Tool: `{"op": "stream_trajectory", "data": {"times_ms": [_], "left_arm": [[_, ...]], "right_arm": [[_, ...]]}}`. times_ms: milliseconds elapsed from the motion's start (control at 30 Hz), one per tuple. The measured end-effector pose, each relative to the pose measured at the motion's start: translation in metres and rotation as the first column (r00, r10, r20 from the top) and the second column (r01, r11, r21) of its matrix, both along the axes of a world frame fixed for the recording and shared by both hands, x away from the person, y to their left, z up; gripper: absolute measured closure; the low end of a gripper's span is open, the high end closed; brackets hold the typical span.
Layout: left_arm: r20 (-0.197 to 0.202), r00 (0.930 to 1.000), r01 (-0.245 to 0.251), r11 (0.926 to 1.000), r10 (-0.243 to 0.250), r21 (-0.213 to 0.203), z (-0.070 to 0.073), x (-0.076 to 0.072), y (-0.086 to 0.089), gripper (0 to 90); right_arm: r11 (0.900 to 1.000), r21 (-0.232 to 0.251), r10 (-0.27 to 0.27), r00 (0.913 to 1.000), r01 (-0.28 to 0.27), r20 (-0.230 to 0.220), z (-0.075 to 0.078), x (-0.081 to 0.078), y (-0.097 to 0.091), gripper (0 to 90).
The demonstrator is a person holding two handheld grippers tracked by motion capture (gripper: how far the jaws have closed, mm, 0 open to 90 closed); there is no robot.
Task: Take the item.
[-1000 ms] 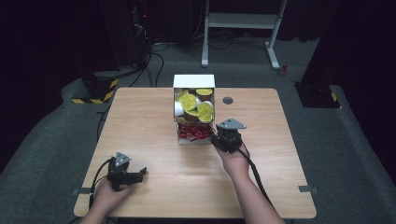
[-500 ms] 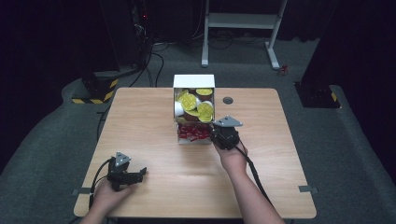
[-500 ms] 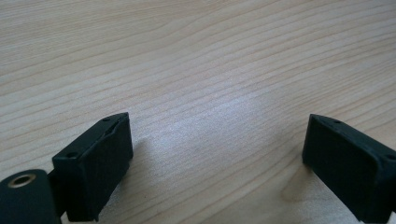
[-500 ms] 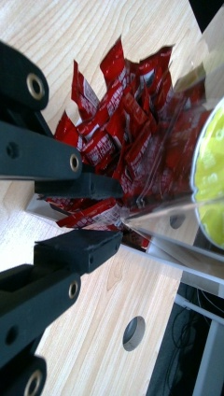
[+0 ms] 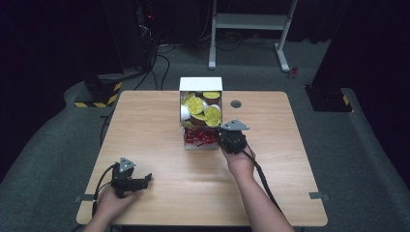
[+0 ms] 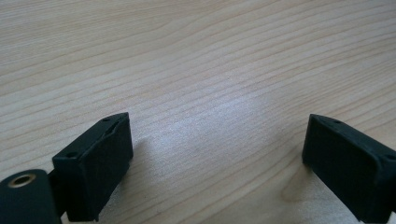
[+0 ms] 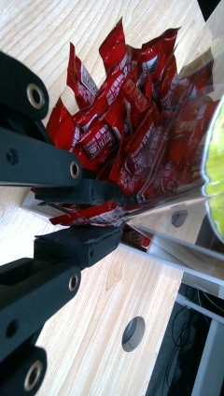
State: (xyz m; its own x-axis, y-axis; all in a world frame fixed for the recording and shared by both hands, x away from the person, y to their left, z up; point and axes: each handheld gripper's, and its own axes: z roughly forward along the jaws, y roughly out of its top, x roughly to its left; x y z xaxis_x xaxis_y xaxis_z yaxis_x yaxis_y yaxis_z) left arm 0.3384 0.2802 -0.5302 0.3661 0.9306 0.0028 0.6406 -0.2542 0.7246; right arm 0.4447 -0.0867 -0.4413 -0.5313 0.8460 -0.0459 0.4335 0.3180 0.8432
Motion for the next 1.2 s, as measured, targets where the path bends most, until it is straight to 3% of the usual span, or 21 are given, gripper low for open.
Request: {"op": "stream_trajectory", "data": {"times_ms": [433,1200], "left_arm": [[0.001,1.0000,0.000,1.0000,0.000,0.000,0.0000,0.0000,0.0000,8.9],[-0.001,1.0000,0.000,1.0000,0.000,0.002,0.0001,-0.0006,0.0000,9.2]], "right_arm": [[0.9993,0.031,-0.019,0.9998,0.019,0.003,-0.0039,0.0019,0.0009,75.9],[0.9993,0.037,-0.010,0.9999,0.010,0.008,-0.0055,0.0004,-0.0010,85.2]]}}
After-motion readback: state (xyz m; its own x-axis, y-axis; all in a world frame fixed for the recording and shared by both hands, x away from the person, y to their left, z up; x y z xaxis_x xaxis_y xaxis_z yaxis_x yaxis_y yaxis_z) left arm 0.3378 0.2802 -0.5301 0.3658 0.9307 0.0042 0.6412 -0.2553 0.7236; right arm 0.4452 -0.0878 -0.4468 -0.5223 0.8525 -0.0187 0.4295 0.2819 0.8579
